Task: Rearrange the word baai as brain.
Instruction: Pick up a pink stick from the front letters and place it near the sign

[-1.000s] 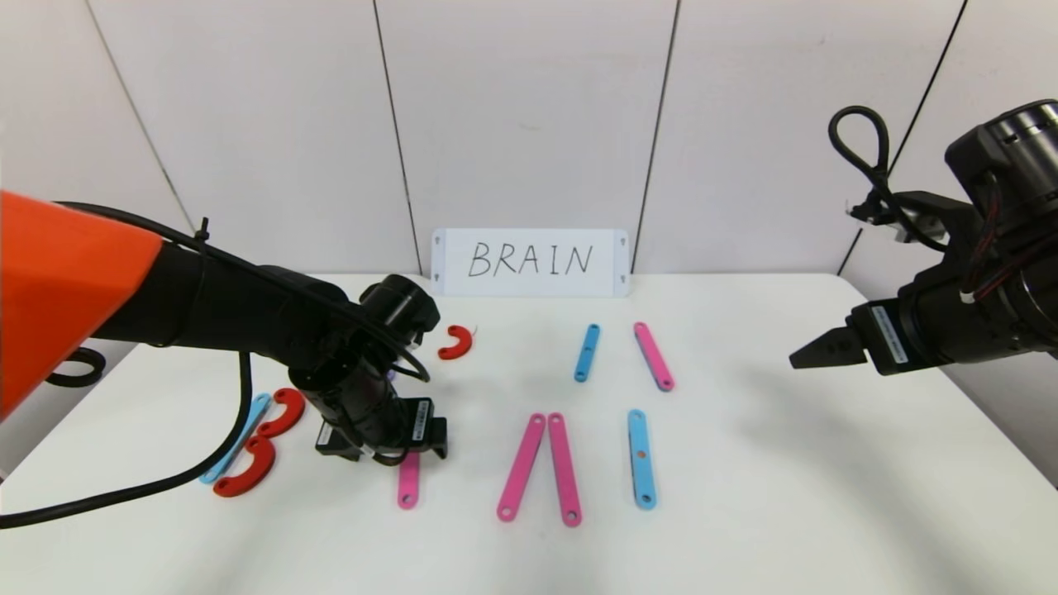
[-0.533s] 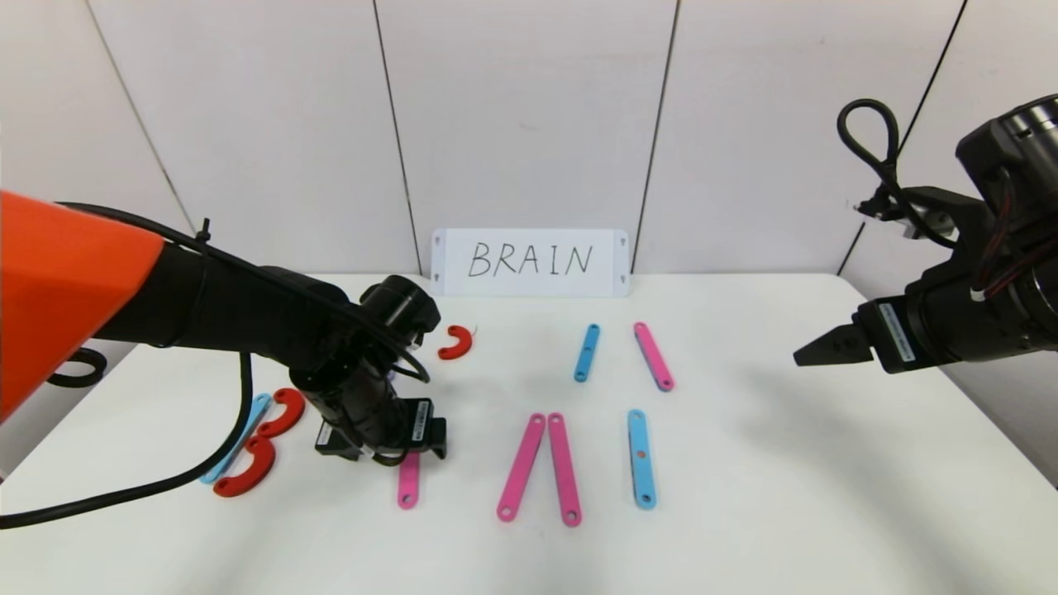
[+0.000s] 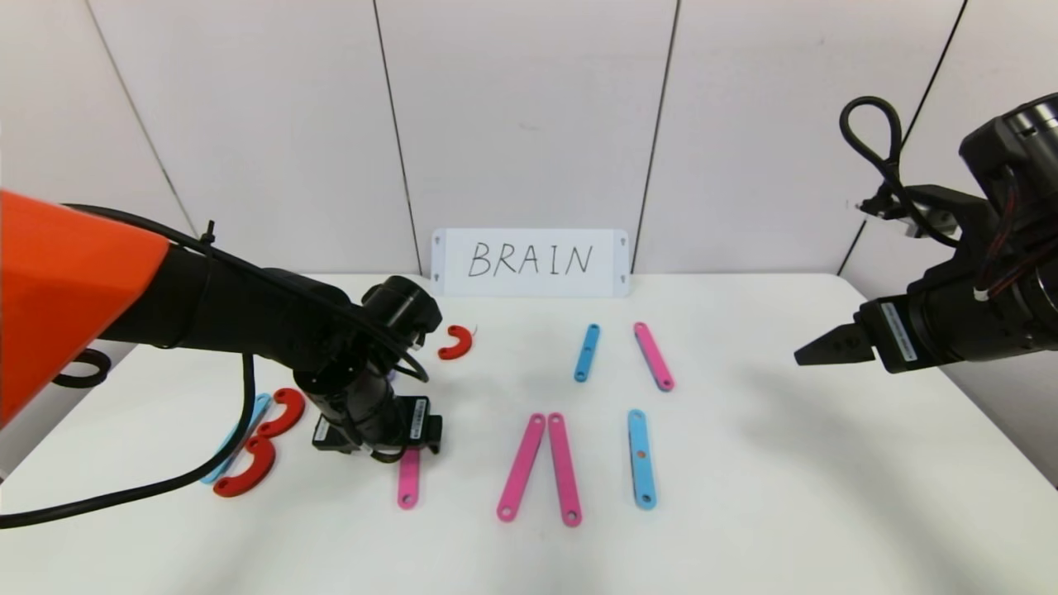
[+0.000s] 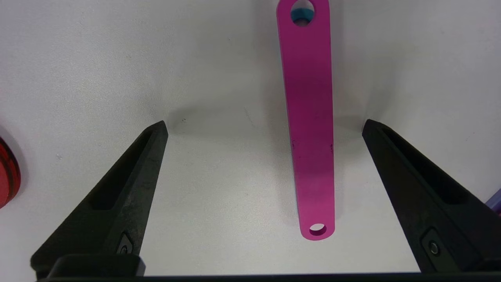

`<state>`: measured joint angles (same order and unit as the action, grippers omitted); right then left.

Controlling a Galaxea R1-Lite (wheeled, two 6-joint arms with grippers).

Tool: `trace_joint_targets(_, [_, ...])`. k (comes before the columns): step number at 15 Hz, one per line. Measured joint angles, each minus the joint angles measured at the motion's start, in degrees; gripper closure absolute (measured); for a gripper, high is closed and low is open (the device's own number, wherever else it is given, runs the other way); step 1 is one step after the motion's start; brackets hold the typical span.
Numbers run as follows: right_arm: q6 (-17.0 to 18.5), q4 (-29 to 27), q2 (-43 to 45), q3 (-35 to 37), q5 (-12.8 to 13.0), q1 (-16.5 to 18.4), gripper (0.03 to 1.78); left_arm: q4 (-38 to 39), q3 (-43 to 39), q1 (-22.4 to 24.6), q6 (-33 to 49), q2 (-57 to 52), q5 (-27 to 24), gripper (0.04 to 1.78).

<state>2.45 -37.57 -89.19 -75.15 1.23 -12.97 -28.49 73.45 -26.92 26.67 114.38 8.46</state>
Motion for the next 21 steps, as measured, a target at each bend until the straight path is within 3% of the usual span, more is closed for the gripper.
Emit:
trace_joint_targets(9, [0.0,0.0,0.1,0.1,0.0,-0.1,0.07,0.1,0.6,-2.1,0.0,0.2,0.6,0.08])
trace_joint_targets(11, [0.0,0.0,0.1,0.1,0.0,-0.1,0.07,0.0,0.7,-2.1,0.0,0.4,0.5,0.15])
trace_joint_targets(14, [0.0,0.0,0.2,0.1,0.0,-0.1,0.07,0.0,0.8,-2.2,0.0,0.7,0.4,0.45])
trace_joint_targets(19, [0.0,0.3,0.8,0.3,0.0,-0.1,0.07,0.1,0.8,-2.2,0.1,1.0,0.6,1.31])
trace_joint_targets(21, [0.0,0.7,0.9,0.4,0.0,-0.1,0.07,0.1,0.8,-2.2,0.1,1.0,0.6,1.51])
